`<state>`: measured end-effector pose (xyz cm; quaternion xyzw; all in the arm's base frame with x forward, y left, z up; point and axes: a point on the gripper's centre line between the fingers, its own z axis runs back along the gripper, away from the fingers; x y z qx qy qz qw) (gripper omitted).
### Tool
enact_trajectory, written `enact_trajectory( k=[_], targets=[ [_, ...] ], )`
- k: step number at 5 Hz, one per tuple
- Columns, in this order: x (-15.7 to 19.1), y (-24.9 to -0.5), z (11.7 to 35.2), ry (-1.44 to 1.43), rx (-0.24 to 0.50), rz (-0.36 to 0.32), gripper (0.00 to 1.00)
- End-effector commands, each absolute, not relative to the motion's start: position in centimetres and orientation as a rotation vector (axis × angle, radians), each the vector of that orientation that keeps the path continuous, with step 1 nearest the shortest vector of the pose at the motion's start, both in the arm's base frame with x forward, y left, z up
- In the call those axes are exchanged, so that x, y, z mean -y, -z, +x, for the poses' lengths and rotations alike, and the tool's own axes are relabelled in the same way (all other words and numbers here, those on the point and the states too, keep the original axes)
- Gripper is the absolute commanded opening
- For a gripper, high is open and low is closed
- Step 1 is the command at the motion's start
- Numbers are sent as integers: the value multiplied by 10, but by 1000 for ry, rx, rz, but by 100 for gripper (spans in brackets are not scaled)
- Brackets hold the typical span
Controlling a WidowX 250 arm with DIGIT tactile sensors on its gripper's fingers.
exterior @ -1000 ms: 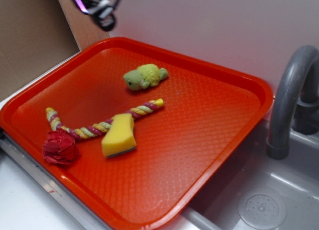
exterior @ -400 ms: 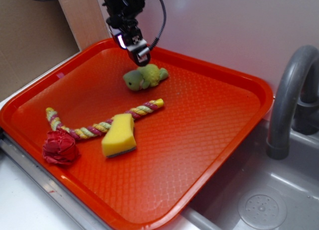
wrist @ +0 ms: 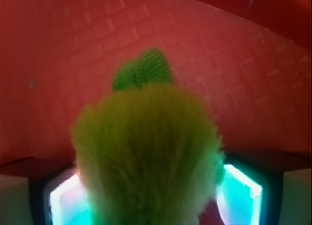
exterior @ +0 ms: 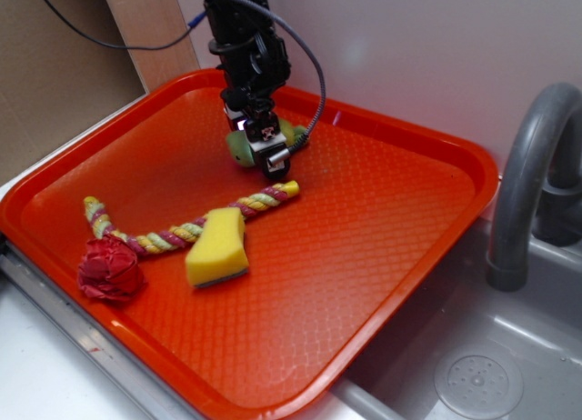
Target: Grab the green animal.
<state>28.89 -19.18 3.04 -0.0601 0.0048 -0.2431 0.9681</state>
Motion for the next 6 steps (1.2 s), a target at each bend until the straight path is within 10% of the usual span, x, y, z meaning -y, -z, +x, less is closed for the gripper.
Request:
enact_trajectory(
  k=[1,6],
  targets=[
    [198,-31,281,488,-17,-85,0],
    [111,-226,167,179,221,-17,0]
  ],
)
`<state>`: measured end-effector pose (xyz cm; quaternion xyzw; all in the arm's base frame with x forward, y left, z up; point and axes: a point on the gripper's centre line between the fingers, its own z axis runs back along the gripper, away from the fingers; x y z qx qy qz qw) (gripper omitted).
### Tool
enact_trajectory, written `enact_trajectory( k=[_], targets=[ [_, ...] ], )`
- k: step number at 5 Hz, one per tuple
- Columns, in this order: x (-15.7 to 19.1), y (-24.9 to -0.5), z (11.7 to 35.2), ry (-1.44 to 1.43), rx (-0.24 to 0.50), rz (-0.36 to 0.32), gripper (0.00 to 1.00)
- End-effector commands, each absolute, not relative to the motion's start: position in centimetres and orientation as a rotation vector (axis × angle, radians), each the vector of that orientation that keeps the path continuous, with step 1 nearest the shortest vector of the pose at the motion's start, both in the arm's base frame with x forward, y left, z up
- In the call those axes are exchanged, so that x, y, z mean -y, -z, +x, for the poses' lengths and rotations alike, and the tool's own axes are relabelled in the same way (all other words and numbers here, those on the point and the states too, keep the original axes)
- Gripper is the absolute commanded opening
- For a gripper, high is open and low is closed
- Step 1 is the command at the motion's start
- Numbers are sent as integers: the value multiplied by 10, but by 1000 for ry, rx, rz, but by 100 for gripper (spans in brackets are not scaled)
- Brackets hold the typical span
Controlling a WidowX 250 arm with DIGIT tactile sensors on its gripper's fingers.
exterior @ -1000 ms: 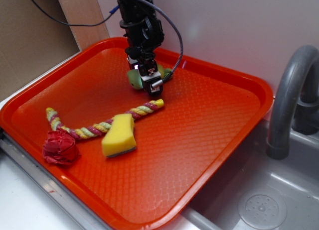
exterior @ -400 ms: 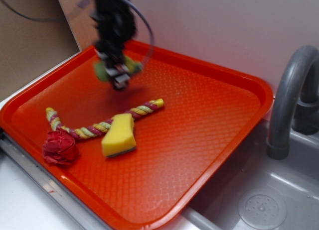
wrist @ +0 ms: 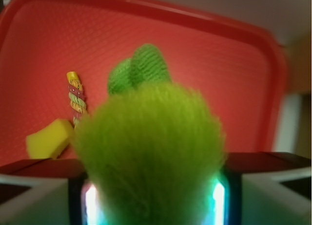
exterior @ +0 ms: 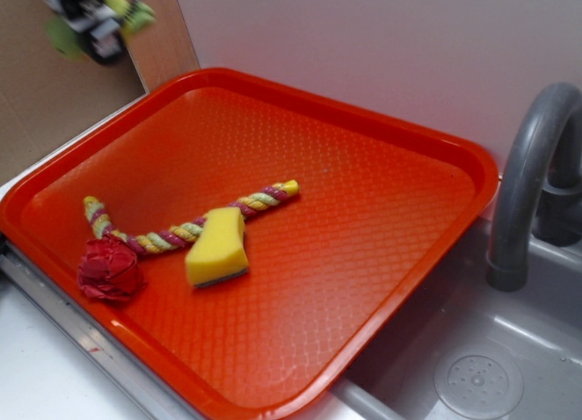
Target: Grab the green animal.
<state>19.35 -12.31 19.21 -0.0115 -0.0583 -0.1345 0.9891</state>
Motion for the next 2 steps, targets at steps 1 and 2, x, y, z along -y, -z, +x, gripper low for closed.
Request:
enact_trajectory(
  k=[1,2],
  targets=[
    [102,-239,158,144,250,14,0],
    [104,-230,155,165,222,-19,0]
  ],
)
